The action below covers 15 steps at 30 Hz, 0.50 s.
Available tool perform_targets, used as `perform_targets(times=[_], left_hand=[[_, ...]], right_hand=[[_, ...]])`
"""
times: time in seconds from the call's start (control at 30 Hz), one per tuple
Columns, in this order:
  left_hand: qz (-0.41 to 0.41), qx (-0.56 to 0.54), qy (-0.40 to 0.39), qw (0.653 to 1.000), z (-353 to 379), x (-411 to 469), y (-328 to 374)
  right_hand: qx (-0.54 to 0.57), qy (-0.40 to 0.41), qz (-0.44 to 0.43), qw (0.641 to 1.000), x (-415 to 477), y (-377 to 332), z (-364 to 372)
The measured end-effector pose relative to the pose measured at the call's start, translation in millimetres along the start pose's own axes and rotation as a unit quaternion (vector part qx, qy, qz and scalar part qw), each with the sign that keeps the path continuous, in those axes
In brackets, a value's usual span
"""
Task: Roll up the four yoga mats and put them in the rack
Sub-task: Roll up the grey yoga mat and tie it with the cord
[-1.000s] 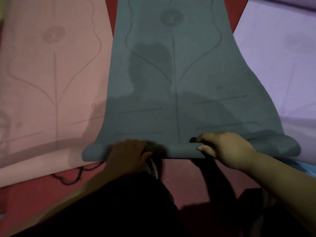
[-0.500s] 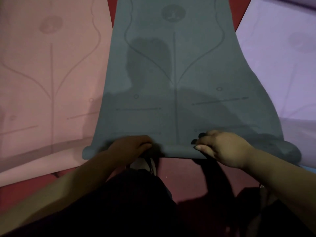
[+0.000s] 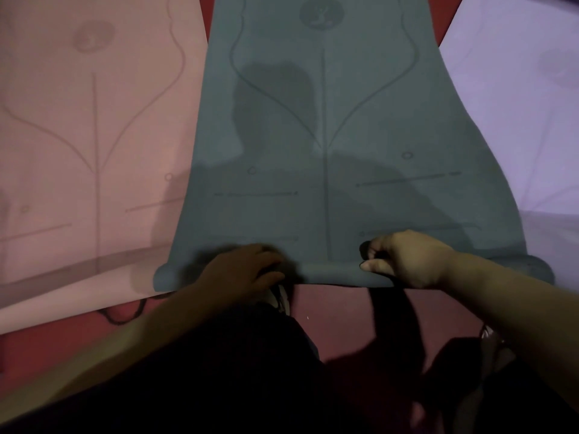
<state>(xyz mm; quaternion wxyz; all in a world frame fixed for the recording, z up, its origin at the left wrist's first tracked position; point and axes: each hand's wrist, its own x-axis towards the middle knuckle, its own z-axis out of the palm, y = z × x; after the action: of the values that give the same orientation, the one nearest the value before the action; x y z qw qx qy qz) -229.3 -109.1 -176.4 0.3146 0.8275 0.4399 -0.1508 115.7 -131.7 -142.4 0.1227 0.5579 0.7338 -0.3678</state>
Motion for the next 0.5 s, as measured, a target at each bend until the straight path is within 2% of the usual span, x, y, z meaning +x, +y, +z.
perform_targets(times=[0.17, 0.37, 0.5], left_hand=[[-0.001, 0.016, -0.008, 1.000, 1.3, 5.4, -0.2], [-0.009, -0.078, -0.012, 0.997, 0.1, 11.2, -7.0], [-0.025, -0.123, -0.026, 0.992, -1.3, 20.1, -10.9]], right_hand=[[-0.037, 0.023, -0.002, 0.999, 0.0, 4.5, 9.1], [-0.092, 0.143, -0.086, 0.982, -24.1, 8.9, 23.2], [-0.147, 0.193, -0.119, 0.963, -37.2, 15.4, 28.9]])
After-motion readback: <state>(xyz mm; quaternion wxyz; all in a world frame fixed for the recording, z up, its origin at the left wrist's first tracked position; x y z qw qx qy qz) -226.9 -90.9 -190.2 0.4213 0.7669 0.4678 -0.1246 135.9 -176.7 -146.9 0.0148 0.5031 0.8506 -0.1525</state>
